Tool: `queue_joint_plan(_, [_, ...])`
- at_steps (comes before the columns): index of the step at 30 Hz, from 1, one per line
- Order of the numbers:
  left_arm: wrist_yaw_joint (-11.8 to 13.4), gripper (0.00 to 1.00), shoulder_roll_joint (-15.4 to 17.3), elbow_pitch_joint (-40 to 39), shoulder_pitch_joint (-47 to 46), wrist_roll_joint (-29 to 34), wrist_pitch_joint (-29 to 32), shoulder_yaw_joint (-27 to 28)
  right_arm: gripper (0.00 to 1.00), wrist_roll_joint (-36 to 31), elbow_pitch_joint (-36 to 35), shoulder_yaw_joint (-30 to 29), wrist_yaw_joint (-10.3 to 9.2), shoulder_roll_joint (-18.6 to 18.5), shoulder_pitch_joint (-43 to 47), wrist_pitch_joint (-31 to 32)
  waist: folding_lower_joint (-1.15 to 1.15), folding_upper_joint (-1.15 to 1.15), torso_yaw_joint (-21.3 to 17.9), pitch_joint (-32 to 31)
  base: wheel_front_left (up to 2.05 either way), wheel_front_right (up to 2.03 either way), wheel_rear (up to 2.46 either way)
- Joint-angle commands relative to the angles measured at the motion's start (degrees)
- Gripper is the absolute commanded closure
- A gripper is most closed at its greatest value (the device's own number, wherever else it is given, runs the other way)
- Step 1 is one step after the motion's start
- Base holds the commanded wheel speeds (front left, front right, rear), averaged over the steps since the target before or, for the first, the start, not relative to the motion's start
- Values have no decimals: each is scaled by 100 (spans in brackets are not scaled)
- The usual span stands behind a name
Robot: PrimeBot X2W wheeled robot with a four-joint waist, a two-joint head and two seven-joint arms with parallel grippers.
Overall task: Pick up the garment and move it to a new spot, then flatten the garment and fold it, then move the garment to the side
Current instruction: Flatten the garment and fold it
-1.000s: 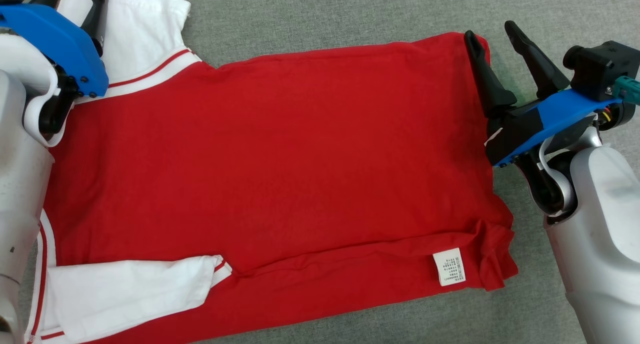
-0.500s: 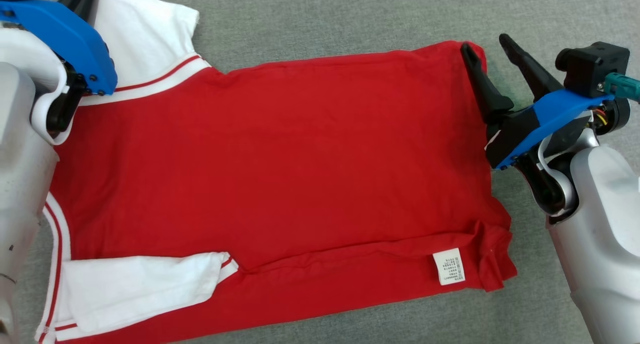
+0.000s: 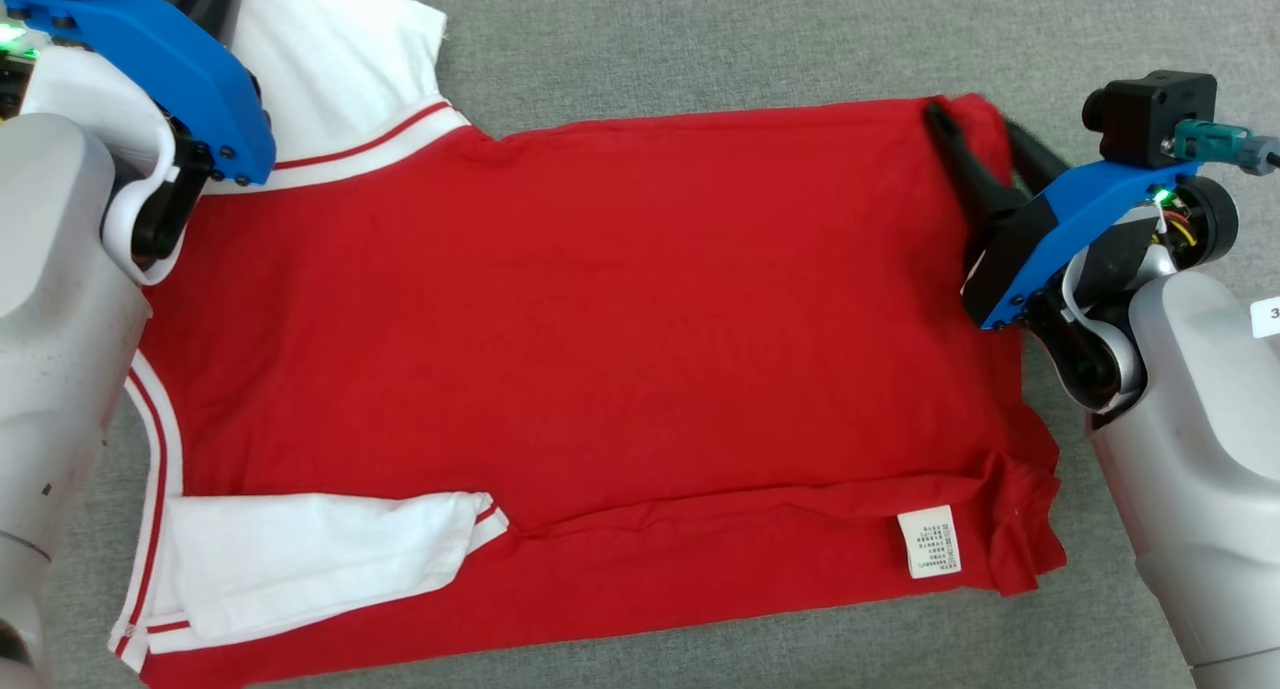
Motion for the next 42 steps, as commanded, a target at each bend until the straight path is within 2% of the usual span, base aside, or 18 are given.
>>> queue_joint_plan(1, [-4, 100, -42, -17, -98, -78, -105, -51, 100, 14, 160, 42, 1, -33, -110, -31, 0, 0, 38, -44, 0, 0, 0])
queue_joint_plan(9, [-4, 100, -6, -237, 199, -317, -617, -185, 100, -30, 396, 163, 1, -87, 37, -583, 0, 0, 158, -402, 0, 0, 0])
queue_joint_plan(20, [72, 100, 281, -1098, 1088, -472, -1189, -244, 100, -128, 440, 212, 1, -153, 581, -1162, 0, 0, 355, -912, 0, 0, 0])
queue_joint_plan(26, [363, 100, 558, -1977, 1887, -580, -1300, -225, 100, -294, 453, 195, 1, -217, 866, -1414, 0, 0, 443, -1130, 0, 0, 0])
queue_joint_plan(33, [876, 100, 910, -3049, 2873, -781, -1394, -120, 100, -485, 505, 139, 0, -231, 1140, -1645, 0, 0, 524, -1269, 0, 0, 0])
queue_joint_plan(42, [1316, 100, 1159, -3711, 3817, -973, -1493, -56, 100, -623, 445, 95, 1, -235, 1523, -1939, 0, 0, 624, -1409, 0, 0, 0])
